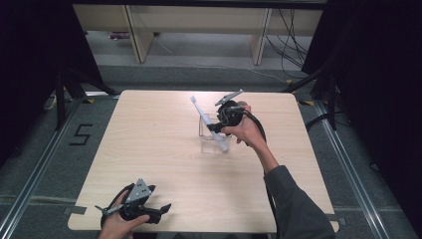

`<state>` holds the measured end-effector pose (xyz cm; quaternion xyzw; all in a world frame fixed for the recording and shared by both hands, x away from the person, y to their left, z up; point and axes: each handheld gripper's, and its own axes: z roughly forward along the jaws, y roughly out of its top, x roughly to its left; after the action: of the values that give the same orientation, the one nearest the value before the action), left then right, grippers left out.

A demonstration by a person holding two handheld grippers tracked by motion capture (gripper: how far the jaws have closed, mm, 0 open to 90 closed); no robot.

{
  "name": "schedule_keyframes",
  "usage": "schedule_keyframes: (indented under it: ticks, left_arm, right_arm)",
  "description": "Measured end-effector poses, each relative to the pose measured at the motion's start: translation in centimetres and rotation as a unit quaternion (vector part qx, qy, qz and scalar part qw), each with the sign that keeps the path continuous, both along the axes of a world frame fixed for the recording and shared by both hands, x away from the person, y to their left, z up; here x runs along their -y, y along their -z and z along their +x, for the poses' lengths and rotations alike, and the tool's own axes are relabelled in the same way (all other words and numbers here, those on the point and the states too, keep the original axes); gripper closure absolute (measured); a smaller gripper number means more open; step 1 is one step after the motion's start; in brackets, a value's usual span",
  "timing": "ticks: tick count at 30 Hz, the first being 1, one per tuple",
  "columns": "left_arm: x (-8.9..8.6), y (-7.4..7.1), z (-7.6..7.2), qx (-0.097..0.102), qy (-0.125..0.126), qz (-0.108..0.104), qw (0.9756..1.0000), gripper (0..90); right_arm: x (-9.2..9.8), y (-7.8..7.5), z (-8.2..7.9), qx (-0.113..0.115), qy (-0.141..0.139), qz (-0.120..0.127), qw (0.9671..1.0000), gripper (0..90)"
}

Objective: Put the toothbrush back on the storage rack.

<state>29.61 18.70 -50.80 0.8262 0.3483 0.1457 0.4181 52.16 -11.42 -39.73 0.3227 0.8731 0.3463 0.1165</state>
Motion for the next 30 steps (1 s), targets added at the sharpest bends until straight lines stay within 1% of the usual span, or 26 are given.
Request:
schedule_keyframes:
  ticks: [1, 2, 3, 4, 5, 6, 7, 8, 9, 10, 11, 12, 13, 14, 15, 17, 18, 19, 20, 23, 24, 25, 27, 28, 29, 30]
  left_arm:
    - [0.1, 0.0, -0.1, -0.003, -0.002, -0.005, 1.0000, 14.9]
    - [0.0, 0.0, 0.0, 0.000, 0.002, 0.002, 1.0000, 14.9]
    - [0.0, 0.0, 0.0, 0.001, -0.003, -0.002, 1.0000, 14.9]
    - [0.0, 0.0, 0.0, 0.001, 0.000, 0.001, 1.0000, 14.9]
    - [0.1, 0.0, -0.1, -0.002, -0.002, -0.010, 0.9999, 14.9]
    - [0.0, 0.0, 0.0, -0.001, -0.003, -0.003, 1.0000, 14.9]
    - [0.0, 0.0, 0.0, 0.000, -0.002, -0.002, 1.0000, 14.9]
    - [0.0, 0.0, 0.0, 0.000, -0.002, -0.002, 1.0000, 14.9]
    - [0.0, 0.0, 0.0, 0.000, -0.002, -0.002, 1.0000, 15.0]
    - [0.0, 0.0, 0.0, 0.000, -0.001, 0.003, 1.0000, 14.9]
    - [0.0, 0.0, 0.0, 0.000, -0.002, -0.002, 1.0000, 14.9]
    - [0.0, 0.0, 0.0, 0.000, -0.002, -0.002, 1.0000, 14.9]
    - [0.0, 0.0, 0.0, 0.000, -0.001, 0.001, 1.0000, 14.9]
    - [0.0, 0.0, 0.0, 0.000, -0.002, -0.001, 1.0000, 14.9]
    - [0.1, 0.0, -0.1, -0.002, -0.002, -0.008, 1.0000, 14.9]
    - [0.1, 0.0, -0.1, -0.002, -0.001, -0.008, 1.0000, 14.9]
    - [0.1, 0.1, -0.1, -0.002, -0.002, -0.008, 1.0000, 14.9]
    - [0.1, 0.1, 0.0, -0.002, -0.001, -0.008, 1.0000, 14.9]
    - [0.1, 0.1, 0.0, -0.002, -0.002, -0.008, 1.0000, 14.9]
    - [0.1, 0.1, -0.1, -0.002, -0.002, -0.009, 1.0000, 14.9]
    - [0.1, 0.1, 0.0, -0.002, -0.002, -0.009, 1.0000, 14.9]
    - [0.1, 0.1, 0.0, -0.001, -0.002, -0.009, 1.0000, 14.9]
    - [0.1, 0.1, 0.0, -0.001, -0.001, -0.009, 1.0000, 14.9]
    - [0.1, 0.1, 0.0, -0.001, -0.001, -0.008, 1.0000, 14.9]
    - [0.1, 0.1, 0.0, -0.001, -0.001, -0.008, 1.0000, 15.0]
    - [0.1, 0.1, -0.1, -0.001, -0.002, -0.008, 1.0000, 14.9]
  right_arm:
    - [0.1, 0.1, 0.1, 0.003, 0.000, 0.000, 1.0000, 40.8]
    - [0.0, 0.1, -0.1, -0.004, 0.009, 0.008, 0.9999, 40.7]
    - [0.0, 0.2, -0.1, -0.005, 0.024, -0.001, 0.9997, 40.6]
    - [0.1, 0.2, 0.0, 0.002, 0.018, -0.003, 0.9998, 40.5]
    - [0.2, 0.0, -0.2, -0.010, 0.014, 0.003, 0.9998, 40.4]
    - [0.2, -0.1, -0.3, -0.014, 0.015, 0.005, 0.9998, 40.4]
    - [0.3, -0.1, -0.2, -0.008, 0.015, 0.004, 0.9998, 40.0]
    - [0.2, -0.2, -0.3, -0.009, 0.013, 0.006, 0.9999, 40.0]
    - [0.3, -0.1, -0.2, 0.006, 0.006, 0.008, 0.9999, 39.9]
    - [0.5, -0.2, -0.1, 0.015, -0.005, 0.008, 0.9998, 39.9]
    - [0.5, -0.2, -0.2, 0.014, -0.009, 0.015, 0.9998, 39.9]
    - [0.6, -0.3, -0.2, 0.013, -0.009, 0.010, 0.9998, 39.8]
    - [0.7, -0.4, -0.2, 0.018, -0.011, 0.013, 0.9997, 39.8]
    - [0.8, -0.5, -0.4, 0.017, -0.006, 0.012, 0.9998, 39.7]
    - [0.8, -0.4, -0.3, 0.028, -0.009, 0.019, 0.9994, 39.7]
    - [1.0, -0.6, -0.7, 0.012, -0.003, 0.019, 0.9997, 39.6]
    - [1.0, -0.6, -0.7, 0.013, -0.005, 0.019, 0.9997, 39.5]
    - [1.1, -0.5, -0.6, 0.021, -0.010, 0.020, 0.9995, 39.4]
    - [1.2, -0.7, -0.9, 0.015, -0.003, 0.018, 0.9997, 39.1]
    - [1.4, -0.8, -1.0, 0.018, -0.005, 0.018, 0.9997, 38.5]
    - [1.4, -0.8, -1.0, 0.027, -0.006, 0.021, 0.9994, 38.4]
    - [1.4, -0.8, -1.1, 0.026, -0.004, 0.028, 0.9993, 38.0]
    - [1.5, -1.2, -1.3, 0.020, -0.004, 0.026, 0.9995, 37.0]
    - [1.6, -1.2, -1.3, 0.029, -0.004, 0.025, 0.9993, 36.6]
    - [1.6, -1.2, -1.4, 0.028, -0.007, 0.027, 0.9992, 36.0]
    - [1.7, -1.3, -1.5, 0.022, -0.006, 0.029, 0.9993, 35.6]
